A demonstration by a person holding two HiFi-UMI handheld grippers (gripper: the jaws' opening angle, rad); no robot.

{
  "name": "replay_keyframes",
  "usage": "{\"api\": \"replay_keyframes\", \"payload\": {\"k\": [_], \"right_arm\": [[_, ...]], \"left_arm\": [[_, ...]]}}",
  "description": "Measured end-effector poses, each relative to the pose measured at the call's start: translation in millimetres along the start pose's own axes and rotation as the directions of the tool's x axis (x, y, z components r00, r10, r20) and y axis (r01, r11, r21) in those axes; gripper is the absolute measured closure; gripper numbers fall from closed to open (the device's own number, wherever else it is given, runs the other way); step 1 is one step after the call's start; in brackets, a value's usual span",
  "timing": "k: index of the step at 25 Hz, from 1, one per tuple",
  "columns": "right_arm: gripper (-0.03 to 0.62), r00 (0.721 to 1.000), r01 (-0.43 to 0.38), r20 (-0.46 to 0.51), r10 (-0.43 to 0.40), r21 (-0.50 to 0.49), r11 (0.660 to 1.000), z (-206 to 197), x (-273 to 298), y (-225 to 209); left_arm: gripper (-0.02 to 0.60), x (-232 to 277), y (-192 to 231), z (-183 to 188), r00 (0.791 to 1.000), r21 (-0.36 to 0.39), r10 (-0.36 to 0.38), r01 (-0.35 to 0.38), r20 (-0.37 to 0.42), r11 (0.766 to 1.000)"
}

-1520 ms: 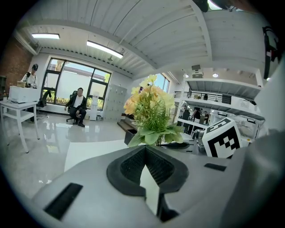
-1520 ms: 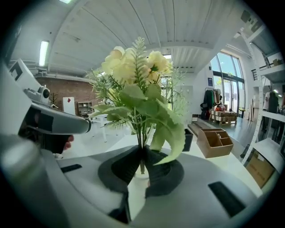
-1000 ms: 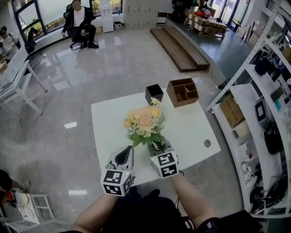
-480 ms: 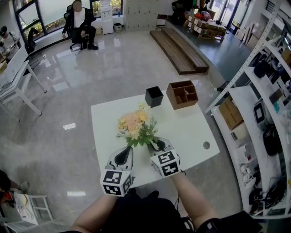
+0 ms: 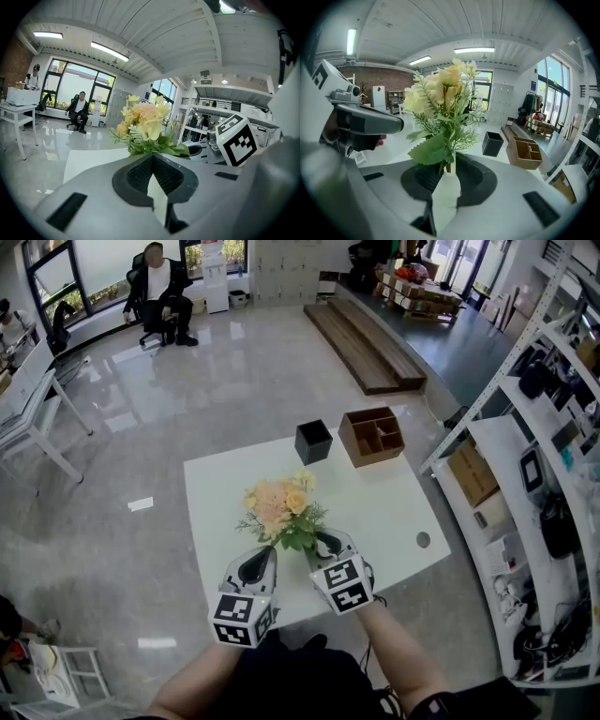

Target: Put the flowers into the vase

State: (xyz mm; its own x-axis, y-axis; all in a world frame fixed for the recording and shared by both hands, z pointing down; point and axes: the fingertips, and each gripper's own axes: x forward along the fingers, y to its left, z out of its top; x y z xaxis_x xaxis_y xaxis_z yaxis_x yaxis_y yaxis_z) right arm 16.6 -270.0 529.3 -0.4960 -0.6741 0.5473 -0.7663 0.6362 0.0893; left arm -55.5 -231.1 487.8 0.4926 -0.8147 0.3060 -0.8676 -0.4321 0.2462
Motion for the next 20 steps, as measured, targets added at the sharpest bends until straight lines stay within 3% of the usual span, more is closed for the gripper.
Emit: {"api": "replay_keyframes", "payload": {"k": [13, 17, 20], "right_arm": [[0.511, 1.000, 0.018, -0.007, -0.018, -0.024, 1.000, -16, -22, -3], [0.511, 1.000, 0.023, 0.005, -0.023, 0.024, 0.999, -25, -35, -9], [0.518, 0.997, 0.037, 0.061, -0.044, 0.122, 0.992, -26, -51, -21]], "left_arm": [[0.578, 1, -10, -6, 1.000, 0.004, -0.011, 0.011, -0.013, 1.000], [0.578, 2, -12, -7, 1.000, 0.008, -0.015, 0.015, -0.014, 1.000], [0.578, 0, -15, -7, 1.000, 0.009, -0.016, 0.016, -0.014, 1.000]]}}
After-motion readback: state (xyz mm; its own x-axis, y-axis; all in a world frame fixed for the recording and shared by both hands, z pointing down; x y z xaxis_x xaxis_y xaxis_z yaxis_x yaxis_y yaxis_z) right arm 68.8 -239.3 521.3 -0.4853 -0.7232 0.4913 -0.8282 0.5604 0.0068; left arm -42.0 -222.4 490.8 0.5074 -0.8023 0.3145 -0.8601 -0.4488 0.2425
